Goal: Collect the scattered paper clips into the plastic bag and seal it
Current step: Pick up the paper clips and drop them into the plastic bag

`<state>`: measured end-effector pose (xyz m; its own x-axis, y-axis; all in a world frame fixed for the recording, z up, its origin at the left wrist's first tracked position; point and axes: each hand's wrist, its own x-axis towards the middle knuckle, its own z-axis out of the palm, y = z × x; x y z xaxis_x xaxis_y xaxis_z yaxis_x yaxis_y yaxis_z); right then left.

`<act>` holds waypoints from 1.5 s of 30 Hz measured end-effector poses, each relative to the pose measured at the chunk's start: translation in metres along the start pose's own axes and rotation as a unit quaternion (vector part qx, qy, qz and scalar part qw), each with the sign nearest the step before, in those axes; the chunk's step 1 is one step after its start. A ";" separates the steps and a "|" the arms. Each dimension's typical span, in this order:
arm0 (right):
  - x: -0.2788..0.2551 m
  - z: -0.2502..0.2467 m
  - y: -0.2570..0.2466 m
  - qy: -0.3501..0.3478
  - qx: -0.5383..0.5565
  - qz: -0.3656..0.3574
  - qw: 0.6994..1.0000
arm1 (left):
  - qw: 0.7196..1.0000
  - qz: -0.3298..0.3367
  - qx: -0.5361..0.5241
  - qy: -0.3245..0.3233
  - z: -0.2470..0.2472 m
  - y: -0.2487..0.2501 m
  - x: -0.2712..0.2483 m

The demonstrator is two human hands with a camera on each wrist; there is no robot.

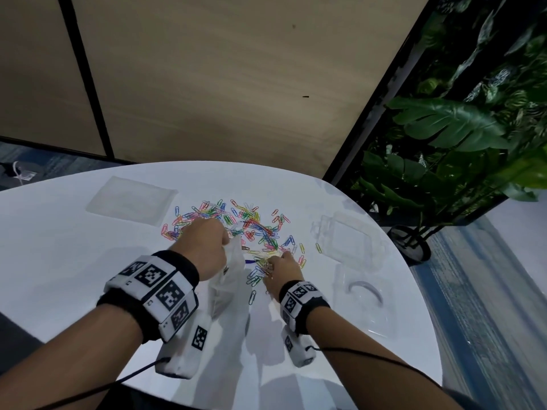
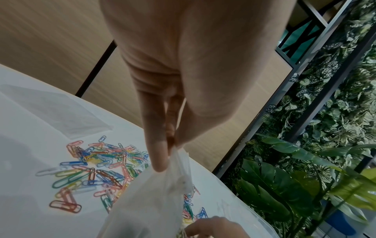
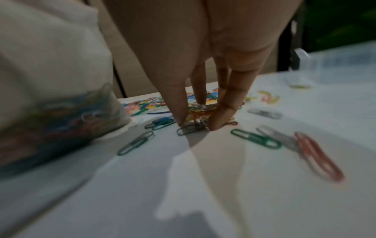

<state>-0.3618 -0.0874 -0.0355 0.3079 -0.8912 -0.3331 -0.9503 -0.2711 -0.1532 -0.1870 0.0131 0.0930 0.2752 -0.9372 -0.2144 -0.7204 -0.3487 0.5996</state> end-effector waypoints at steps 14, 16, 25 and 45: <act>0.004 -0.048 0.022 -0.042 0.566 0.091 0.819 | 1.000 0.005 -0.009 -0.008 0.004 0.006 0.004; -0.006 -0.061 0.008 -0.095 0.684 0.057 0.721 | 1.000 0.002 -0.016 -0.007 0.006 0.007 0.004; -0.045 -0.061 -0.048 -0.091 0.555 -0.057 0.825 | 1.000 0.002 -0.012 -0.016 0.009 0.012 0.005; -0.006 -0.091 -0.009 0.014 0.458 -0.066 0.887 | 0.999 -0.006 -0.048 -0.008 -0.005 0.003 -0.005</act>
<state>-0.3591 -0.1123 0.0531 0.4009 -0.8855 -0.2351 -0.4666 0.0235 -0.8841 -0.1872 0.0172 0.0994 0.2738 -0.9330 -0.2336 -0.6530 -0.3587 0.6670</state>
